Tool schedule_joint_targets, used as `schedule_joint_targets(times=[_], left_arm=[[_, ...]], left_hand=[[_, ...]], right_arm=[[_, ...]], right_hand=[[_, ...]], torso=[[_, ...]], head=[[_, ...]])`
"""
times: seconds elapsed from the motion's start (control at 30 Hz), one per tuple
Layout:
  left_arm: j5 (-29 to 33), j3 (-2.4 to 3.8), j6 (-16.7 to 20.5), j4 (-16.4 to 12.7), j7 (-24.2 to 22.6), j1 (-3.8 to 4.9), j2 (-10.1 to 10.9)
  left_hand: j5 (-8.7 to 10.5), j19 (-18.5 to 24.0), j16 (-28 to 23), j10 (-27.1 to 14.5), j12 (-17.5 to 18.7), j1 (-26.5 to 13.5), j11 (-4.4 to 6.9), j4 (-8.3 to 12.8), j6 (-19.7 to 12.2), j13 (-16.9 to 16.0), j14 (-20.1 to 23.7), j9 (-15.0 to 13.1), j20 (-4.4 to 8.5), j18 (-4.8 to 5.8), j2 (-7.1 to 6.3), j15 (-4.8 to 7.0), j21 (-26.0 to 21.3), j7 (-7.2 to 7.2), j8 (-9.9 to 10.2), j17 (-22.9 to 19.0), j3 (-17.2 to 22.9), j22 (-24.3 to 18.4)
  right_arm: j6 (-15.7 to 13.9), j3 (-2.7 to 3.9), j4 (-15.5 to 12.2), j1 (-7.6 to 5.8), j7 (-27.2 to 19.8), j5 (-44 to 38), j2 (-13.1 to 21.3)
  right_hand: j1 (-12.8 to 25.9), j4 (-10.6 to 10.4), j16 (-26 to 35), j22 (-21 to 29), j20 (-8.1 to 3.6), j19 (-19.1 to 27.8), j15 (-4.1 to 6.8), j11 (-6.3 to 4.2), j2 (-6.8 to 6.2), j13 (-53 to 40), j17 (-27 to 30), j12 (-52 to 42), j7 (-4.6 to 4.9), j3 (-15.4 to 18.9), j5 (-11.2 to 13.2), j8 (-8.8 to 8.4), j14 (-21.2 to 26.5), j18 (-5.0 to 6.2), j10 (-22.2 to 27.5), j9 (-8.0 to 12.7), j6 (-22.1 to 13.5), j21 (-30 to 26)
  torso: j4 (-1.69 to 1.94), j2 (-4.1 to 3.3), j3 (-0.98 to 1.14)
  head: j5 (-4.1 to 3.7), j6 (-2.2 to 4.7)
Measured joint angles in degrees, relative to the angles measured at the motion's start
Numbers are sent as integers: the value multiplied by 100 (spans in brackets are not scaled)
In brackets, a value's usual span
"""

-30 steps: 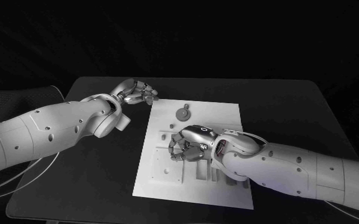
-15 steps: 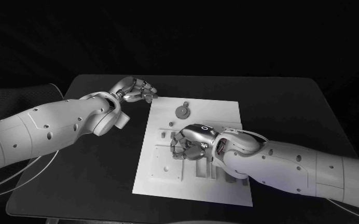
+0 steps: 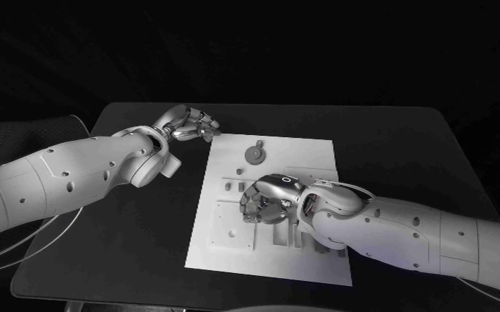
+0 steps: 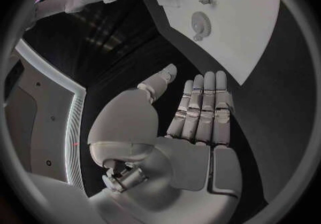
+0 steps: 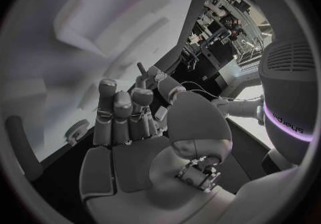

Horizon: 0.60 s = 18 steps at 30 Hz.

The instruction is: Assemble the parts on the task board

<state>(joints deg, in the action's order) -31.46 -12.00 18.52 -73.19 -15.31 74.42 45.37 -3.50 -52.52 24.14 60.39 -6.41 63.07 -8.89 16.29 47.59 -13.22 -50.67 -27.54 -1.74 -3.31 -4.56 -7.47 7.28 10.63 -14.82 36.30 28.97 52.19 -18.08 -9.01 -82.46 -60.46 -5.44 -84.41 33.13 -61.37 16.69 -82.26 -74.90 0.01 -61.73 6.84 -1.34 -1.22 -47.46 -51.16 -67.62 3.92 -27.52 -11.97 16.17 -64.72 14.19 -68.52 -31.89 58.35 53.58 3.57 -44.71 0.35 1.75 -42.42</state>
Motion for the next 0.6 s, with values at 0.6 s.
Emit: schedule_joint_targets(times=[0.6], left_arm=[[-3, 0, -1, 0, 1, 0, 7]], left_hand=[[0, 0, -22, 0, 0, 3, 0, 0, 0, 6, 0, 5, 0, 23, -3, 0, 0, 0, 0, 5, 0, 0]], right_arm=[[21, -5, 78, 3, 52, -60, -27]], right_hand=[[0, 0, 0, 0, 0, 0, 7, 0, 0, 0, 0, 0, 0, 0, 0, -11, 17, -1, 0, 2, 0, 0]], torso=[[1, 1, -2]], head=[[11, 1]])
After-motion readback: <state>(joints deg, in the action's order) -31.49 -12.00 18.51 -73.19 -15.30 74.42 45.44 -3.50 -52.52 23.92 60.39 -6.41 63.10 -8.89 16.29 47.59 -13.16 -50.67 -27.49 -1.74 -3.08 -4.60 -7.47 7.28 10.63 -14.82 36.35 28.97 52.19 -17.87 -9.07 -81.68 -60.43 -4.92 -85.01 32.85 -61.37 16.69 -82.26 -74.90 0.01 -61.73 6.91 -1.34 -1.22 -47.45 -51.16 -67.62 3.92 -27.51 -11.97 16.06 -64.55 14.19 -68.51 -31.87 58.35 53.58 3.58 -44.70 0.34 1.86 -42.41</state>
